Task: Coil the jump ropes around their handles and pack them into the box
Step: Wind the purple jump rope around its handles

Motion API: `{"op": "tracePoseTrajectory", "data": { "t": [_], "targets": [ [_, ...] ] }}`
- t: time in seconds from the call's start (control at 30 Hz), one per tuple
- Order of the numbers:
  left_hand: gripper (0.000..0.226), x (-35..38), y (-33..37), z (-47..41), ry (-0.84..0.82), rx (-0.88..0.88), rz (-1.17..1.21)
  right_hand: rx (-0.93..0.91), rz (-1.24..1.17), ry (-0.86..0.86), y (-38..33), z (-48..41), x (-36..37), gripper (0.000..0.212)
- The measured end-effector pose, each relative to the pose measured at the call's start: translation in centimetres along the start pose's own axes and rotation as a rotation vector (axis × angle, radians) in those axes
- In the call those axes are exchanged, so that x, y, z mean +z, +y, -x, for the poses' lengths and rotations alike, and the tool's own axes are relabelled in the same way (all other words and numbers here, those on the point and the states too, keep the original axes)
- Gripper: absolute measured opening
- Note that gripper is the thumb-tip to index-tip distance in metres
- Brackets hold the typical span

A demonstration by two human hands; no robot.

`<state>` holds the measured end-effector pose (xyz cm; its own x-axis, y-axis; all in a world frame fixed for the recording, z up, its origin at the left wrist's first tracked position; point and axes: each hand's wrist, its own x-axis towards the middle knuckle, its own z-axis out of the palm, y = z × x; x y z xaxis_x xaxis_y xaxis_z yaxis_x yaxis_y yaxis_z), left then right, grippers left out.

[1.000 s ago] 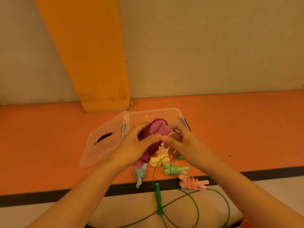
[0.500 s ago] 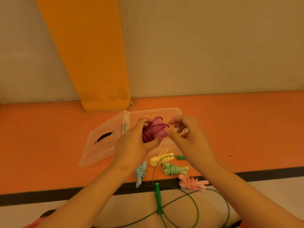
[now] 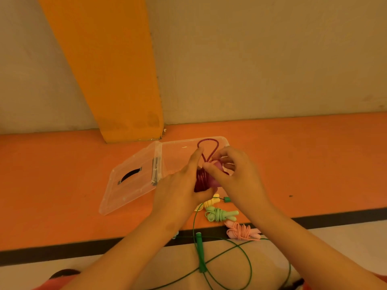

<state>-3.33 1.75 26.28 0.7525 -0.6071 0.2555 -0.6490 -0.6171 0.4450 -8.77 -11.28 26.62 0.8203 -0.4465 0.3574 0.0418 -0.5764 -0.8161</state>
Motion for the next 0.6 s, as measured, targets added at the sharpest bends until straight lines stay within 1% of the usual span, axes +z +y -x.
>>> {"op": "tracePoseTrajectory", "data": {
  "t": [0.07, 0.17, 0.3, 0.37, 0.5, 0.53, 0.6],
  "targets": [
    [0.093, 0.1, 0.2, 0.2, -0.023, 0.009, -0.015, 0.084, -0.072, -0.031, -0.5, 0.0, -0.2, 0.023],
    [0.097, 0.5, 0.5, 0.4, -0.078, 0.011, -0.021, 0.152, -0.090, -0.034, -0.9, -0.2, -0.4, 0.030],
    [0.102, 0.6, 0.5, 0.3, -0.120, 0.009, -0.026, 0.171, -0.171, -0.045, -1.1, -0.6, -0.4, 0.032],
    [0.111, 0.8, 0.4, 0.3, -0.148, 0.021, -0.020, 0.181, -0.234, -0.071, -1.1, -0.7, -0.2, 0.031],
    [0.119, 1.2, 0.1, 0.4, -0.174, 0.045, 0.016, 0.181, -0.189, -0.093, -1.0, -1.0, 0.3, 0.028],
    [0.120, 1.3, 0.1, 0.4, -0.167, 0.043, 0.020, 0.205, -0.242, -0.073, -1.0, -1.1, 0.3, 0.028],
    [0.121, 1.3, -0.1, 0.2, -0.150, 0.041, 0.017, 0.275, -0.430, -0.025, -1.1, -1.4, 0.3, 0.028]
  ]
}}
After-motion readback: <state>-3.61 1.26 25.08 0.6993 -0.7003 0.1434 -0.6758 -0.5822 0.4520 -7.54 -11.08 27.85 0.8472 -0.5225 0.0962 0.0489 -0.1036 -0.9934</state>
